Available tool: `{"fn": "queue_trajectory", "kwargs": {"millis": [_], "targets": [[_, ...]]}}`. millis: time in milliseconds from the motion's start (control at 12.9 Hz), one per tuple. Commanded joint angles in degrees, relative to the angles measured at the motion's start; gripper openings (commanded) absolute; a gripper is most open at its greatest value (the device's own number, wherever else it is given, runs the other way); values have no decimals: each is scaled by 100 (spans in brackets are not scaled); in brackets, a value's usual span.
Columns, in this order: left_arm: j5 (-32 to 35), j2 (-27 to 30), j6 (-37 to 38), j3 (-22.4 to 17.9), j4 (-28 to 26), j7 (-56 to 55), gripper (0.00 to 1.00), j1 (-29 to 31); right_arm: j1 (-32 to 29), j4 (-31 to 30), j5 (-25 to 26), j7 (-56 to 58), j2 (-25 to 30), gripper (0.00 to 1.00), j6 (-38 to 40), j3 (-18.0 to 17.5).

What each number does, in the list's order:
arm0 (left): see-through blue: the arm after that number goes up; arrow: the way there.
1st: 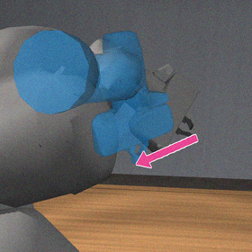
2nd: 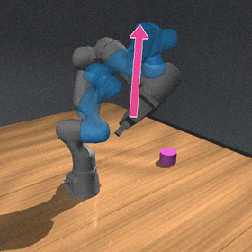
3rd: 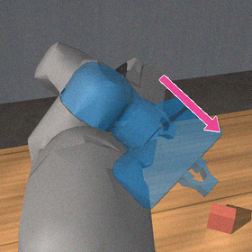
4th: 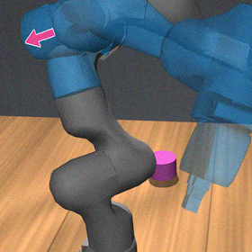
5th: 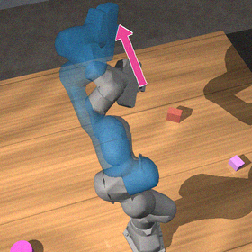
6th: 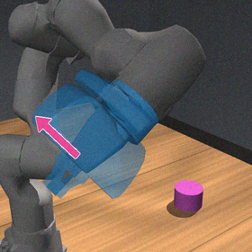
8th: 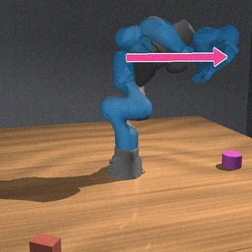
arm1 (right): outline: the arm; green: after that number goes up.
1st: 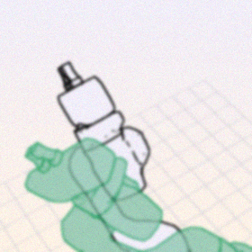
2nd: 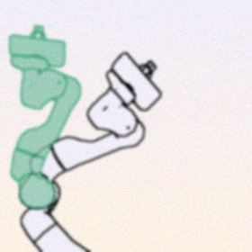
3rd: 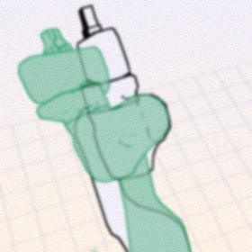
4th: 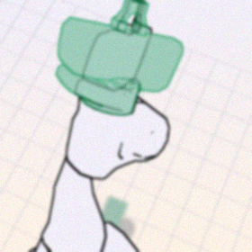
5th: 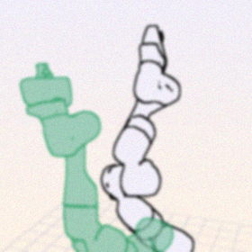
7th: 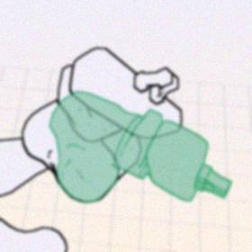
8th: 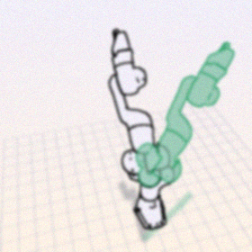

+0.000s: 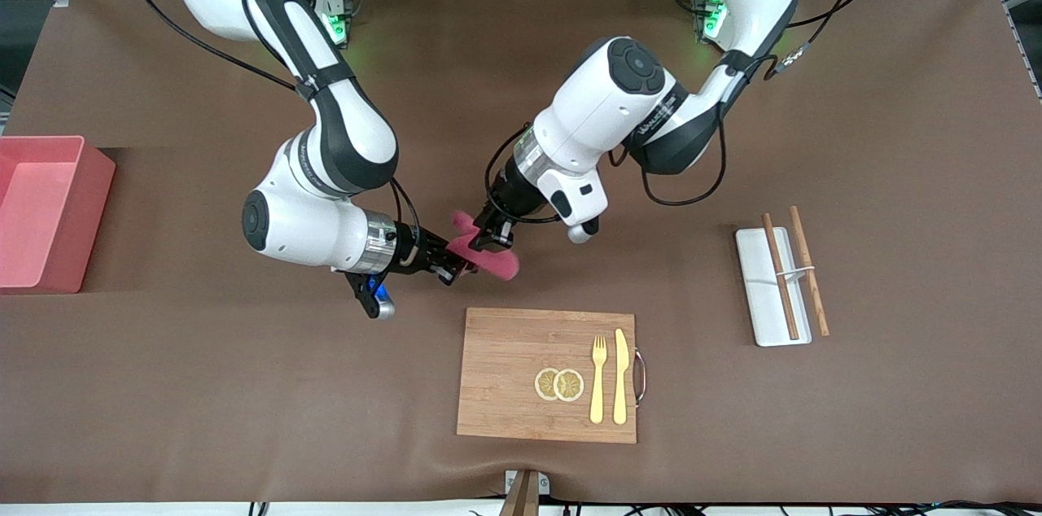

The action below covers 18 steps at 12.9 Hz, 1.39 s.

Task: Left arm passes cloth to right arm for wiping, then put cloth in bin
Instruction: 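Open the left gripper and withdraw it while the right gripper holds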

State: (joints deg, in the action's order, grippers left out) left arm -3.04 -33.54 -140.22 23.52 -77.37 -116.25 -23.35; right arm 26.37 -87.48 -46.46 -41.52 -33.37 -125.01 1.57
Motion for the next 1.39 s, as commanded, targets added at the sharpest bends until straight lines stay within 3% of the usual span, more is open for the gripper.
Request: {"fn": "queue_trajectory", "kwargs": {"millis": [0, 232, 386, 696, 850, 1314], "targets": [[172, 522, 695, -32, -41, 495, 100, 277, 52, 134, 294, 450, -73, 0, 3, 37], [154, 1093, 1679, -15, -58, 1785, 100, 830, 228, 82, 759, 856, -82, 0, 12, 37], [137, 1340, 2426, -6, -58, 2656, 100, 1234, 473, 29, 1329, 909, -169, 0, 12, 45], [119, 1745, 3745, -15, -85, 4650, 100, 2078, 563, -251, 3401, 892, -371, 0, -23, 72], [119, 1921, 4238, -6, -85, 5854, 100, 2553, 388, -462, 4106, 900, -389, 0, -41, 72], [189, 2404, 5224, -15, -146, 8177, 100, 3555, -517, -1543, 4882, 2102, 418, 0, -24, 177]]}}
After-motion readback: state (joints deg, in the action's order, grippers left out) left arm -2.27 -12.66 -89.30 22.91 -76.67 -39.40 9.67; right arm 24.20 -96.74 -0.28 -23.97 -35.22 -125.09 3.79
